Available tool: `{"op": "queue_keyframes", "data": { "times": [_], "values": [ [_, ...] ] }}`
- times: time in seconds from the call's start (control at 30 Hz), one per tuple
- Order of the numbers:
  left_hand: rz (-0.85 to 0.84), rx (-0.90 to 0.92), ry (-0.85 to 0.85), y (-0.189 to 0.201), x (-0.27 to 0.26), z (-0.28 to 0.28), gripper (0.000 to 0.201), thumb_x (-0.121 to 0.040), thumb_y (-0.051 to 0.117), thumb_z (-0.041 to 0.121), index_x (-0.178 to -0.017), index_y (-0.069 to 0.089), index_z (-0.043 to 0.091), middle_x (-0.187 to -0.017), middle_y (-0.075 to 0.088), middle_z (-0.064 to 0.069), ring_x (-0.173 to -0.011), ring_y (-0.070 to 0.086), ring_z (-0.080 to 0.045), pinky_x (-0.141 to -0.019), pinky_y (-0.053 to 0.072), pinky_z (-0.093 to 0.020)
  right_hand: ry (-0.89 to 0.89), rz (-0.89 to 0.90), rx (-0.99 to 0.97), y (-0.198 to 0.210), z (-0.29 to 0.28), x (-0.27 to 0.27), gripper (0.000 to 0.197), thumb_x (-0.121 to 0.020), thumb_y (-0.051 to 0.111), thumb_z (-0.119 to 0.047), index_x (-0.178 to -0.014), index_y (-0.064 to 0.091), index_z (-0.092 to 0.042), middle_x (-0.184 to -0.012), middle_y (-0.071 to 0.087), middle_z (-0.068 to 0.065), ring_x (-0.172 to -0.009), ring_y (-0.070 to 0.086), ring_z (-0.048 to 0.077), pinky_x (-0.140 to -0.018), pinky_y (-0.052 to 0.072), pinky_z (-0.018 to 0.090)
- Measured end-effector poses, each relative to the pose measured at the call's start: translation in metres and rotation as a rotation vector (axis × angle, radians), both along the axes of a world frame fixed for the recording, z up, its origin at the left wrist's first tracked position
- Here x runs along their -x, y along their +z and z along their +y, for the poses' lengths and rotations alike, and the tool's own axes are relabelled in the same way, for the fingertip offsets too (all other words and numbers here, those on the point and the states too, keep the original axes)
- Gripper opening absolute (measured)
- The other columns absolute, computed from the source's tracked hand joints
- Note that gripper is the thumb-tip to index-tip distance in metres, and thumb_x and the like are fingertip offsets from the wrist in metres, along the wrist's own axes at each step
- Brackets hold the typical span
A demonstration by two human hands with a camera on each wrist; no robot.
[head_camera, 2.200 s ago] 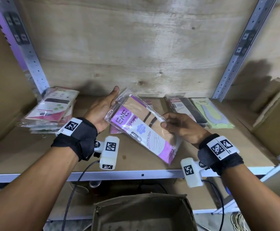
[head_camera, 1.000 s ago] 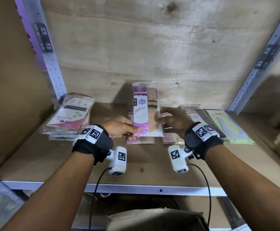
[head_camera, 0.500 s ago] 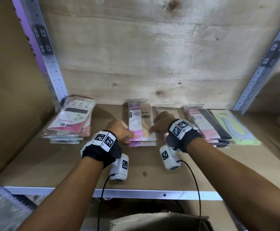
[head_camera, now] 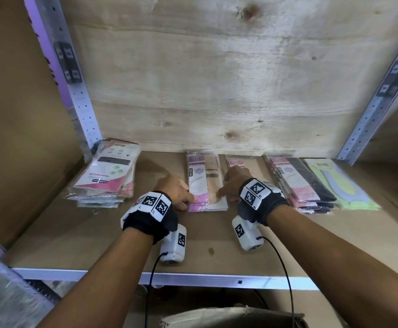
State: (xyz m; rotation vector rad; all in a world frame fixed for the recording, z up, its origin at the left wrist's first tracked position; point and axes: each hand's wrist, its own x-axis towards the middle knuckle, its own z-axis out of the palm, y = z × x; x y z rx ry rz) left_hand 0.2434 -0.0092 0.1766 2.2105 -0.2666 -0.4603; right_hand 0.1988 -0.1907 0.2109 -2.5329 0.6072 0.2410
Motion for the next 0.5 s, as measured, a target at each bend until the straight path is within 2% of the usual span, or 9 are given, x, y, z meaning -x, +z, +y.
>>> {"op": "queue_keyframes", "data": {
  "times": [0.1,0.17,0.23,0.3,0.4,0.43,0.47,0.5],
  "values": [
    [-0.002,-0.006,0.008,0.001,0.001,0.002,0.014,-0.076,0.082,0.013,-0.077,0.068,0.014,-0.083,0.074,-0.011,-0.077,0.074,-0.027,-0.079,0.062,-0.044,-0.003,0.004,0.000,-0.002,0.000,-0.001,0.079,-0.066,0.090,-0.026,-0.132,0.051,-0.009,-0.131,0.052,0.014,-0.115,0.059,0.032,-0.096,0.053,0.045],
    [-0.036,-0.014,0.040,0.004,0.001,0.007,0.021,-0.073,0.086,0.017,-0.078,0.065,0.016,-0.089,0.072,-0.010,-0.080,0.075,-0.030,-0.080,0.061,-0.045,0.020,-0.009,0.044,-0.003,0.000,-0.002,0.074,-0.070,0.086,-0.030,-0.132,0.050,-0.010,-0.131,0.052,0.013,-0.115,0.058,0.031,-0.095,0.052,0.040],
    [-0.087,0.012,0.095,0.011,0.000,0.016,0.028,-0.075,0.084,0.021,-0.091,0.064,0.013,-0.096,0.068,-0.008,-0.085,0.072,-0.030,-0.081,0.061,-0.046,0.070,-0.074,0.142,-0.001,0.001,-0.004,0.067,-0.078,0.079,-0.034,-0.133,0.048,-0.011,-0.133,0.052,0.011,-0.117,0.055,0.029,-0.088,0.048,0.033],
    [-0.164,0.049,0.171,0.022,-0.004,0.033,0.033,-0.079,0.081,0.023,-0.104,0.063,0.011,-0.099,0.067,-0.008,-0.087,0.071,-0.028,-0.083,0.060,-0.044,0.118,-0.166,0.178,0.004,0.005,-0.008,0.064,-0.083,0.072,-0.034,-0.136,0.045,-0.011,-0.134,0.053,0.011,-0.120,0.053,0.029,-0.088,0.044,0.033],
    [-0.314,0.066,0.300,0.043,-0.007,0.068,0.013,-0.081,0.075,0.029,-0.090,0.066,0.025,-0.101,0.073,-0.004,-0.090,0.071,-0.028,-0.084,0.058,-0.039,0.196,-0.234,0.139,0.013,0.022,-0.016,0.060,-0.087,0.067,-0.034,-0.139,0.046,-0.013,-0.131,0.059,0.010,-0.122,0.052,0.028,-0.097,0.043,0.033],
    [-0.356,0.049,0.343,0.048,-0.007,0.080,0.008,-0.082,0.073,0.029,-0.088,0.067,0.027,-0.100,0.074,-0.002,-0.088,0.071,-0.027,-0.081,0.057,-0.034,0.219,-0.234,0.106,0.014,0.030,-0.019,0.053,-0.087,0.067,-0.034,-0.134,0.051,-0.015,-0.129,0.062,0.009,-0.119,0.054,0.027,-0.100,0.044,0.034],
    [-0.397,0.021,0.385,0.052,-0.007,0.091,0.006,-0.083,0.071,0.028,-0.089,0.070,0.027,-0.102,0.073,-0.001,-0.090,0.070,-0.026,-0.080,0.056,-0.031,0.230,-0.237,0.035,0.014,0.040,-0.022,0.045,-0.087,0.069,-0.031,-0.127,0.056,-0.016,-0.124,0.065,0.009,-0.111,0.059,0.026,-0.097,0.047,0.035],
    [-0.436,-0.001,0.432,0.053,-0.007,0.100,0.010,-0.084,0.069,0.025,-0.094,0.073,0.026,-0.108,0.073,-0.002,-0.097,0.068,-0.027,-0.086,0.054,-0.032,0.233,-0.245,-0.061,0.014,0.051,-0.025,0.036,-0.086,0.070,-0.027,-0.120,0.061,-0.016,-0.115,0.069,0.011,-0.098,0.063,0.025,-0.087,0.052,0.033]
  ]
}}
